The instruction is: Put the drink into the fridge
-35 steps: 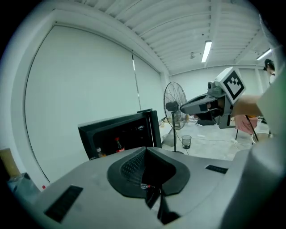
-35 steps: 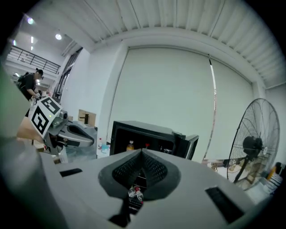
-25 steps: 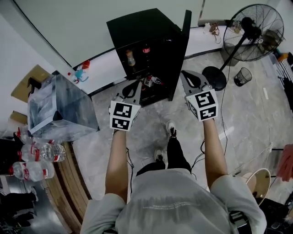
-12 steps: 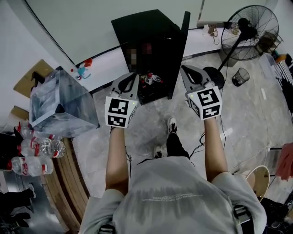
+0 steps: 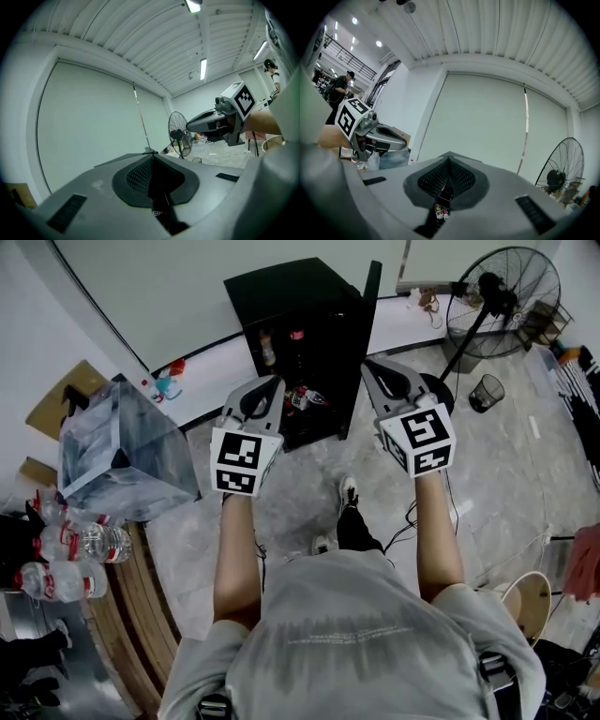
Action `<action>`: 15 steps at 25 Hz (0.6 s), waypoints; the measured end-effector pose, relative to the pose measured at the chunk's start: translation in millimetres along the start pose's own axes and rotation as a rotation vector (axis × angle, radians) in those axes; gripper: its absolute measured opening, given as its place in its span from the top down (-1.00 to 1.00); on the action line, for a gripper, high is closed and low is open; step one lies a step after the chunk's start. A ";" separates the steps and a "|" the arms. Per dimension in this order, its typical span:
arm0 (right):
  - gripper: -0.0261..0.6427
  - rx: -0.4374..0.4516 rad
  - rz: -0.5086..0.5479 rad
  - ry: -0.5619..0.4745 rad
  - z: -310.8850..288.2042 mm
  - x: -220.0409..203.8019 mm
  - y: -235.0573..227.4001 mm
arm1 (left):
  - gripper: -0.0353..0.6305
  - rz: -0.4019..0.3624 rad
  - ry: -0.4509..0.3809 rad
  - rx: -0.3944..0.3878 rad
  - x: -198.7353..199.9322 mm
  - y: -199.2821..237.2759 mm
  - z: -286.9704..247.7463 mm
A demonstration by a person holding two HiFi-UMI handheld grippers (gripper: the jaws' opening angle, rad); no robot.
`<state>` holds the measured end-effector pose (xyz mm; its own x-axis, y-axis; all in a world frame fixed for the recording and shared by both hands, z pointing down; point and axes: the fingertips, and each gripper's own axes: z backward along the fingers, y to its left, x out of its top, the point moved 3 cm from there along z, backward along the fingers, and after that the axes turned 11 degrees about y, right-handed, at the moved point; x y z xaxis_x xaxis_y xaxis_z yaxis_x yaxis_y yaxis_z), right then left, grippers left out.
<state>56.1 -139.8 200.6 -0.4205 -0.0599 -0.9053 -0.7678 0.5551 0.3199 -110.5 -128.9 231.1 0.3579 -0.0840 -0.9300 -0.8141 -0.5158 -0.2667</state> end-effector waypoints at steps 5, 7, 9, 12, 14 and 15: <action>0.92 -0.008 0.013 0.008 2.6 -0.7 0.3 | 0.85 -0.001 -0.014 0.000 3.9 -0.2 3.8; 0.92 -0.010 0.015 0.014 1.8 -2.3 1.0 | 0.85 -0.001 -0.013 0.000 3.2 0.6 4.6; 0.92 -0.011 0.013 0.018 0.9 -3.7 1.4 | 0.85 0.002 -0.010 -0.001 1.6 1.5 4.7; 0.92 -0.015 0.009 0.022 -1.9 -5.4 1.1 | 0.85 0.008 -0.005 -0.003 -1.0 4.2 2.7; 0.92 -0.017 0.007 0.024 -3.2 -6.7 1.6 | 0.85 0.011 -0.003 -0.004 -2.7 5.6 2.2; 0.92 -0.018 0.007 0.026 -3.6 -7.4 2.1 | 0.85 0.012 -0.002 -0.005 -3.6 5.8 2.2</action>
<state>55.9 -141.2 209.0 -0.4381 -0.0777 -0.8956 -0.7733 0.5406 0.3314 -117.5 -129.7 232.4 0.3470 -0.0882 -0.9337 -0.8163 -0.5186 -0.2544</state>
